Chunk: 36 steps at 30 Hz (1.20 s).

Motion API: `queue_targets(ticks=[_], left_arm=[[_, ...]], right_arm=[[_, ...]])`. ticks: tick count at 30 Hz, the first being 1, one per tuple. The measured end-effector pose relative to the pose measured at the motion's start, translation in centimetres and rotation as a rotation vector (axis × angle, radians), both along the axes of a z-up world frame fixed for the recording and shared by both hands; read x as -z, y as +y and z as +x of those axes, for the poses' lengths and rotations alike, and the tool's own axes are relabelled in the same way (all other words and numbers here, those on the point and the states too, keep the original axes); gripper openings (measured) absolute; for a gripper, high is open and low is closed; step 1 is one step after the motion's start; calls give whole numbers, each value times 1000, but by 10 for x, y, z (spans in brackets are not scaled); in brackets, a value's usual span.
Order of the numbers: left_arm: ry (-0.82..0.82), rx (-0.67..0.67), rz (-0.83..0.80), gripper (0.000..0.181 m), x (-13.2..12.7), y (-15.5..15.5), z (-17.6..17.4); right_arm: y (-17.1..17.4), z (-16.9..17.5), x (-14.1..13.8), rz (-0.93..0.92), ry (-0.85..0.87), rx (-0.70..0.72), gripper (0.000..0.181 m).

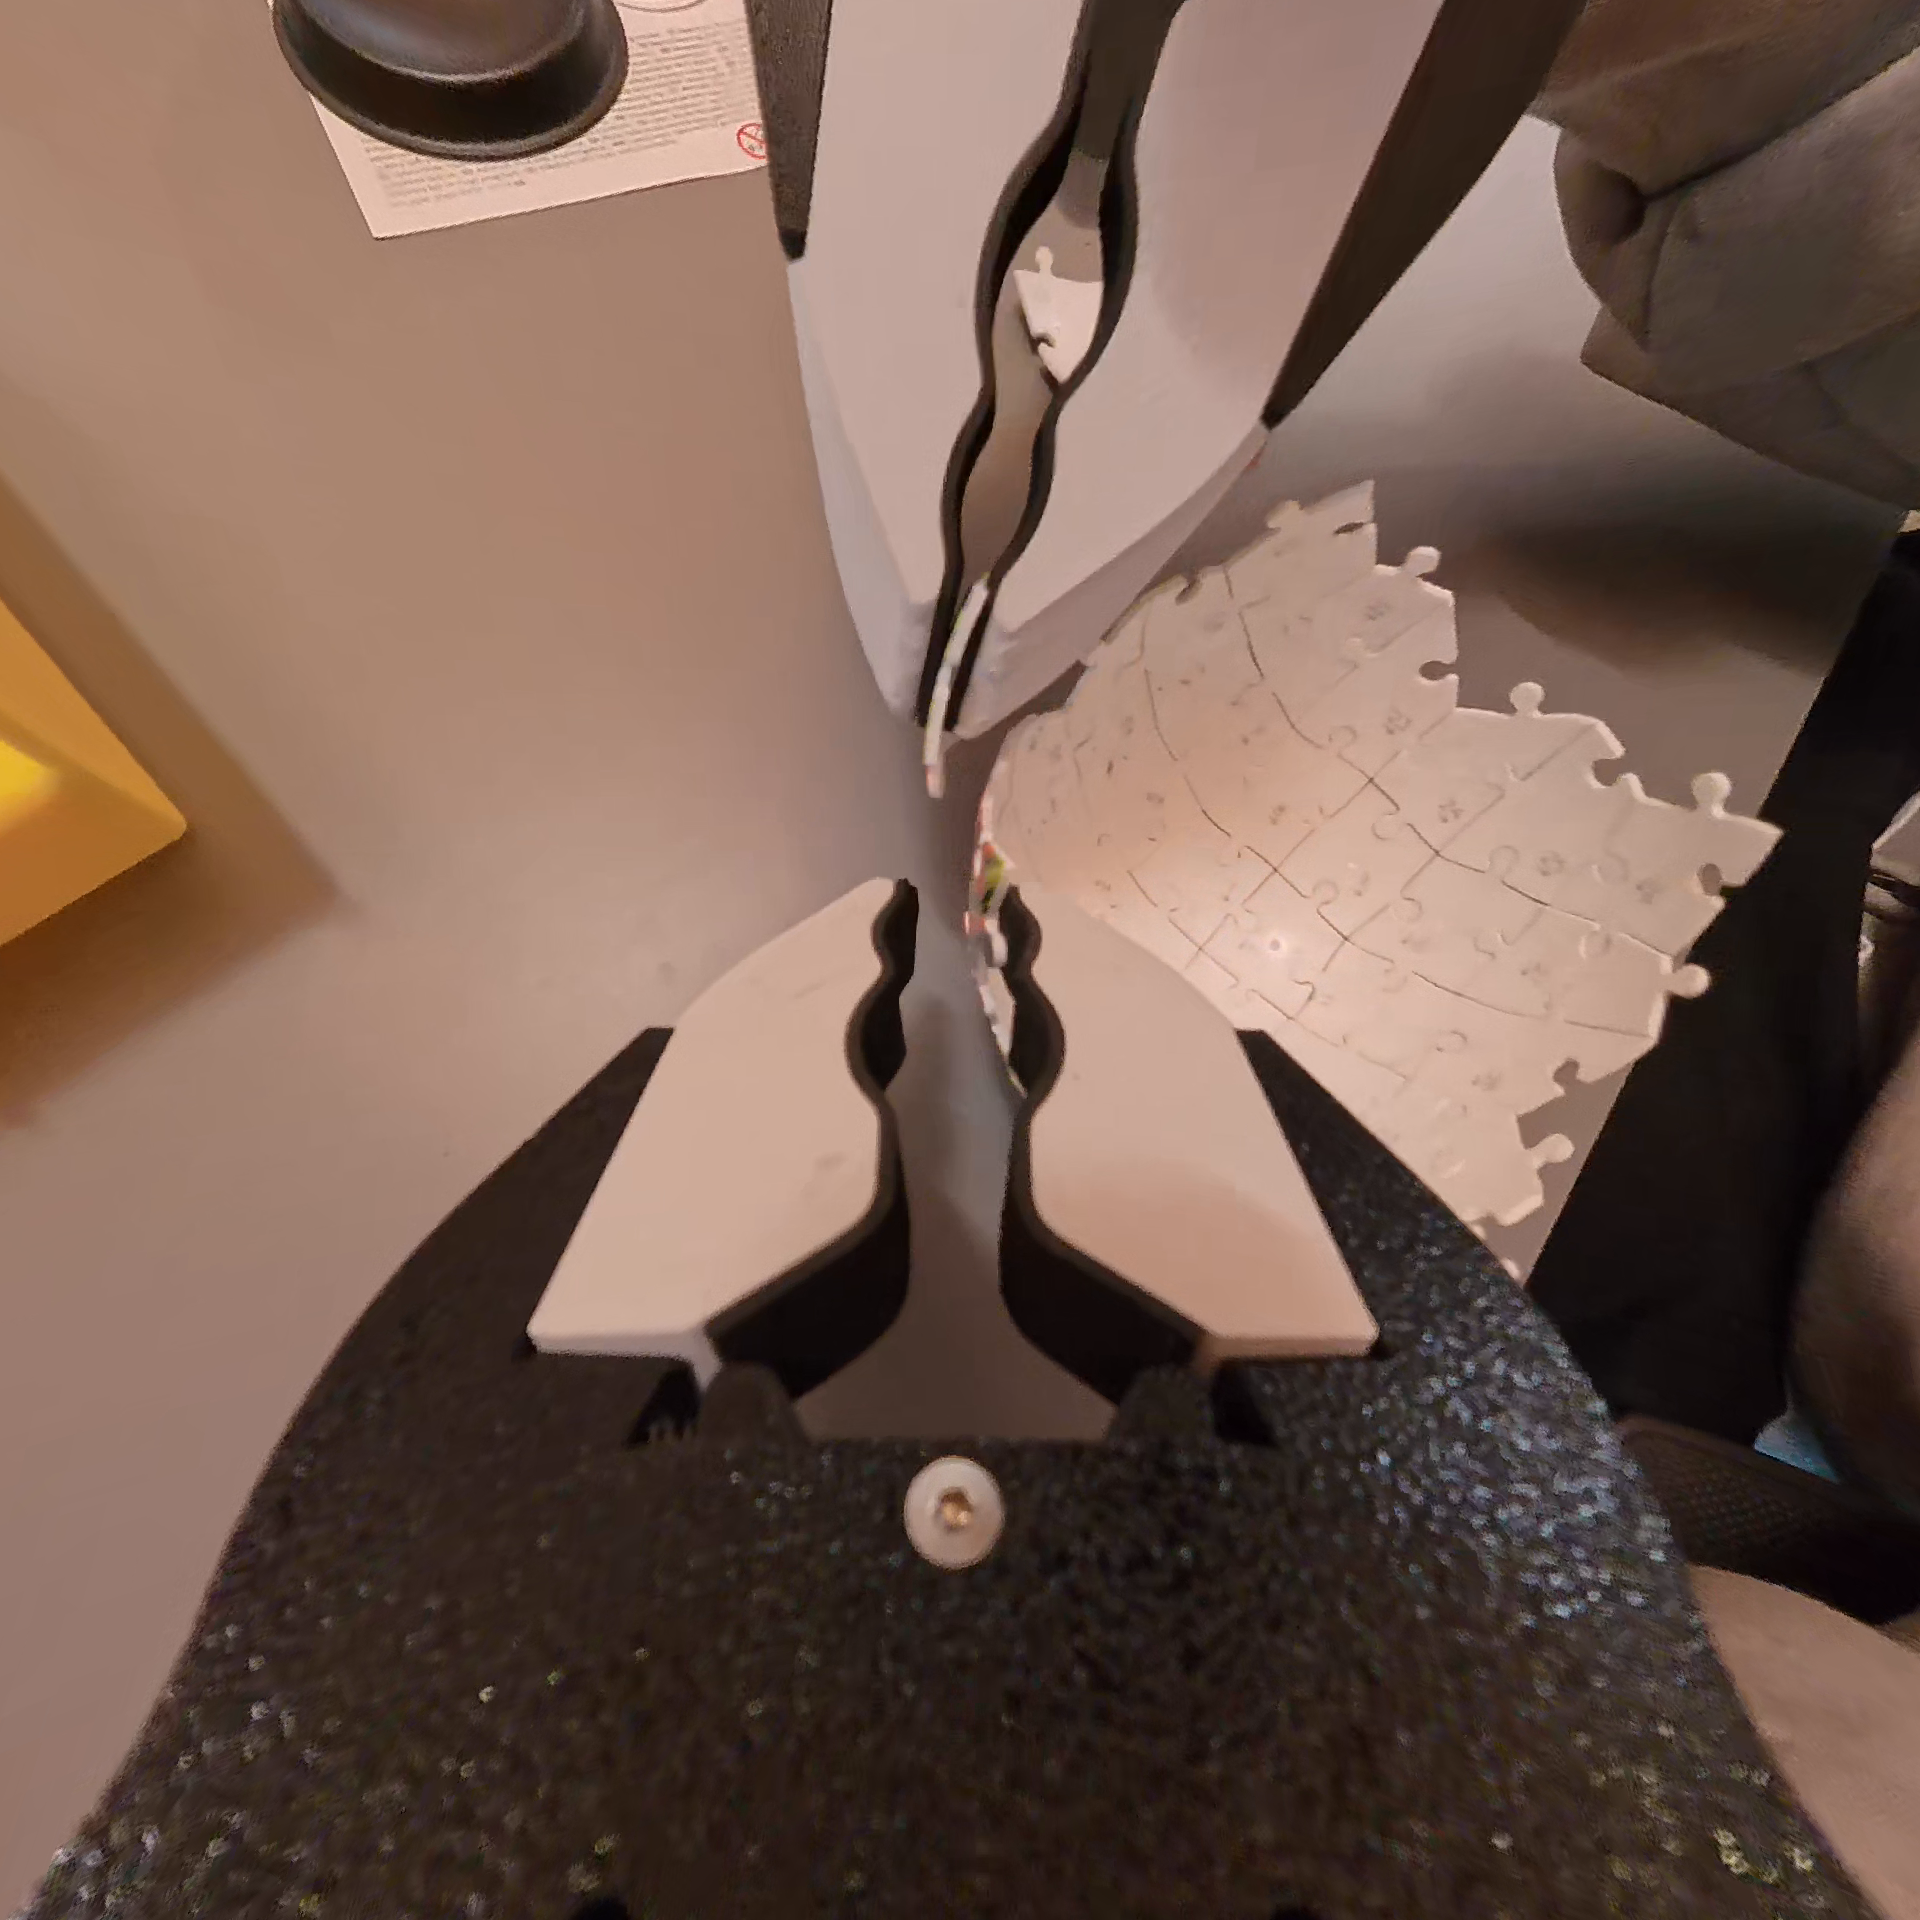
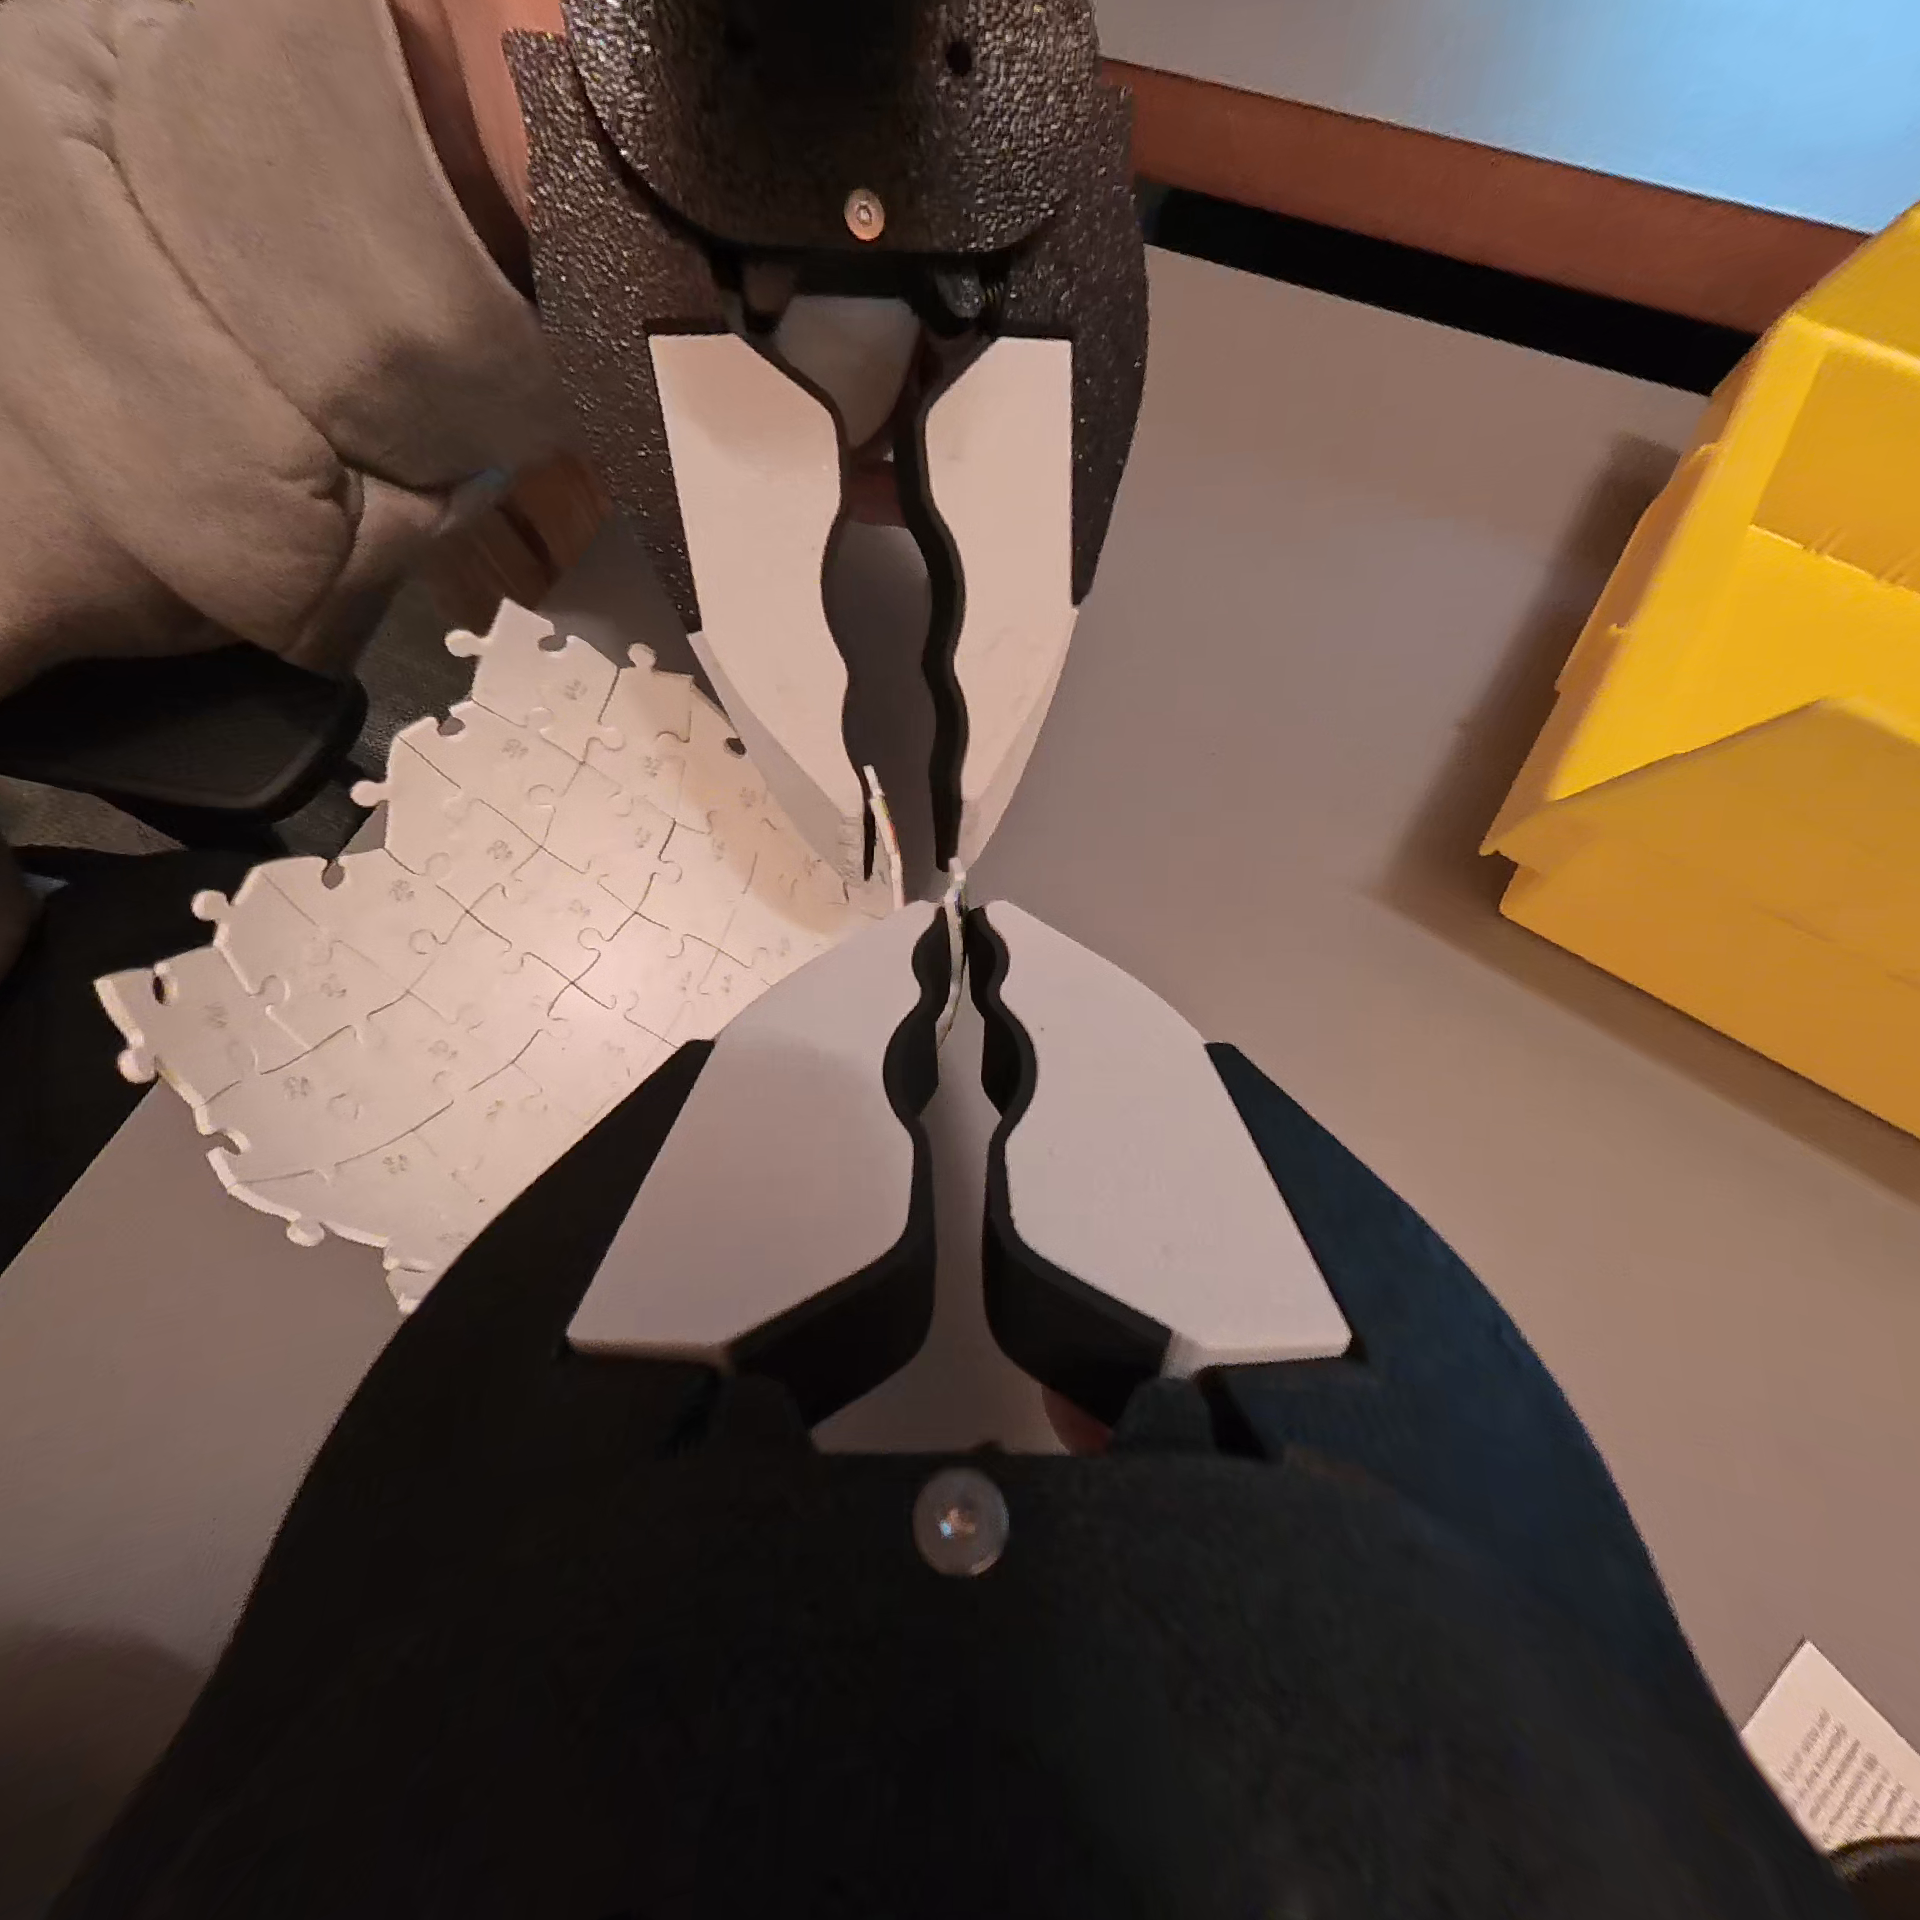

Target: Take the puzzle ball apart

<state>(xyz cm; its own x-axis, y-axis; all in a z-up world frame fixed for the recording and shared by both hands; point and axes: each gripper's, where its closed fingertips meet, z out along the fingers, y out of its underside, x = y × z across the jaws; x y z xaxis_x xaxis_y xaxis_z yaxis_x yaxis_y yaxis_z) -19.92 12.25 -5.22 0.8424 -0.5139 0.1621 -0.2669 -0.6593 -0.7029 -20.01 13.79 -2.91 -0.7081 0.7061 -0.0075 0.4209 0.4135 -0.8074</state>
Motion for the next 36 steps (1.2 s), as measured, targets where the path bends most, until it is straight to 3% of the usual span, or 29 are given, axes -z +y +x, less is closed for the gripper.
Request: queue_targets(ticks=[12, 21, 36], left_arm=[[-8, 0, 9, 10, 0, -2, 1], [7, -4, 9, 10, 1, -1, -2], [-14, 14, 39, 25, -8, -1, 4]], right_arm=[[-7, 0, -7, -46, -4, -15, 3], [-5, 0, -17, -201, -29, 28, 3], [-4, 25, -62, -556, 57, 3, 3]])
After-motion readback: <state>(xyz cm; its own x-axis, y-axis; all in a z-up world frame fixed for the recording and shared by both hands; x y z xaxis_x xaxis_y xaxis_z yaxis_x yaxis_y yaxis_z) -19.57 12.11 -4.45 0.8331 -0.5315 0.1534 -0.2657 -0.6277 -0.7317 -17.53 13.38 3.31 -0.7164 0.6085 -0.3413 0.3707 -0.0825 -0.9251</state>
